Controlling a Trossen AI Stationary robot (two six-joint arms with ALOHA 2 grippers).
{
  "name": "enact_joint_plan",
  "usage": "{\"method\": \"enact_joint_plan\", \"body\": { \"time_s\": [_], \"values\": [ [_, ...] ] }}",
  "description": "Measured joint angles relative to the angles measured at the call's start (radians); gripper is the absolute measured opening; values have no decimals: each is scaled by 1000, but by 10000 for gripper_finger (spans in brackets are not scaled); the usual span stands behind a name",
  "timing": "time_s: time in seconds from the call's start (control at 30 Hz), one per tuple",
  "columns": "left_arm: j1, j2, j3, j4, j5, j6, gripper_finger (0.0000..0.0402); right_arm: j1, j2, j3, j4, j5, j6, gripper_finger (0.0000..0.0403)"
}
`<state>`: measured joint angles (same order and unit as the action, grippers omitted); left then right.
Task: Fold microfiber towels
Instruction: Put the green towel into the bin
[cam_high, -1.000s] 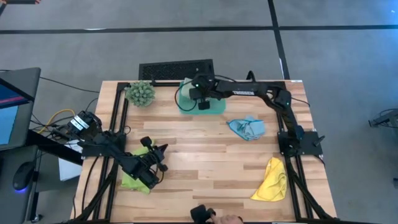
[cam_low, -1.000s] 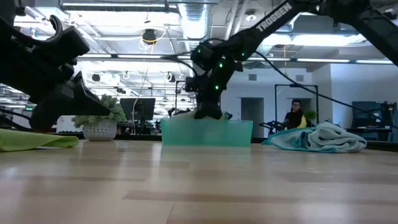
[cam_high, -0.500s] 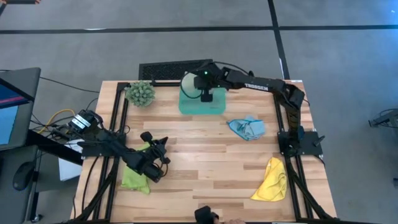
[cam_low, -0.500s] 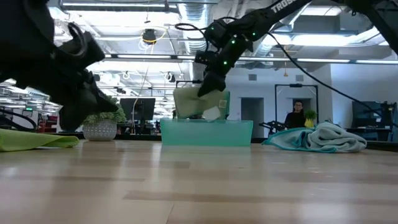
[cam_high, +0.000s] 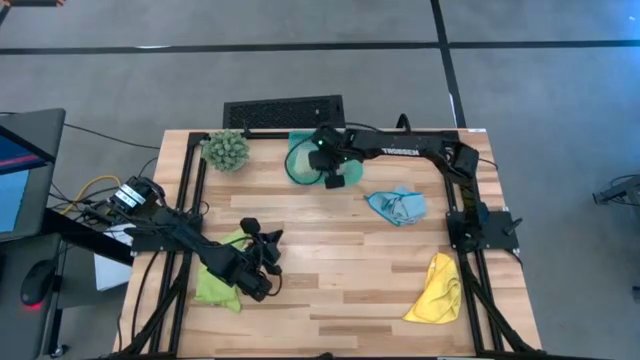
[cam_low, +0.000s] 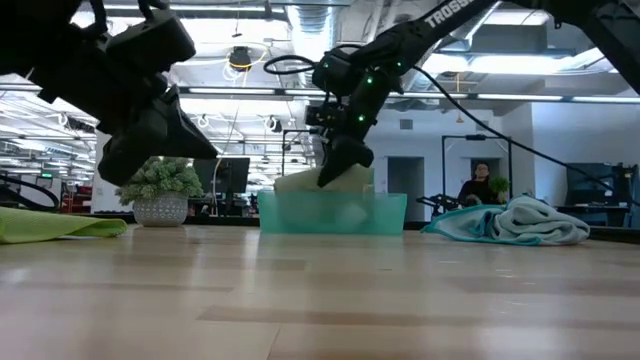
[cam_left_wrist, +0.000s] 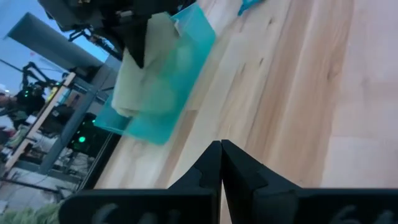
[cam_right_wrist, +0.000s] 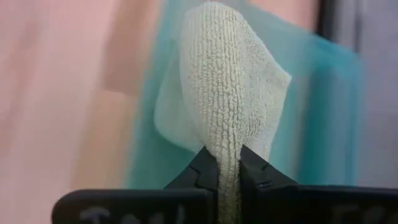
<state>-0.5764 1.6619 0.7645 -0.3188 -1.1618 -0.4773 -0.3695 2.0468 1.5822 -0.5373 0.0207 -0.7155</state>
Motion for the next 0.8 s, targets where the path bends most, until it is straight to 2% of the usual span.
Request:
{"method": "enact_joint_plan", "body": {
  "time_s": [0.33,0.6,0.7,0.8],
  "values": [
    [-45,0,15,-7,-22,-20,0,151,0,0,-148,-100,122,36],
    [-72,0,94,-9,-28,55,0,288,0,0,-246,-261,230,39],
    [-86,0,127,-47,-47,54,0,321,-23,0,-241,-227,245,35],
    [-107,0,170,-150,-82,1,0,310,-54,3,-179,-110,254,34]
  ]
}}
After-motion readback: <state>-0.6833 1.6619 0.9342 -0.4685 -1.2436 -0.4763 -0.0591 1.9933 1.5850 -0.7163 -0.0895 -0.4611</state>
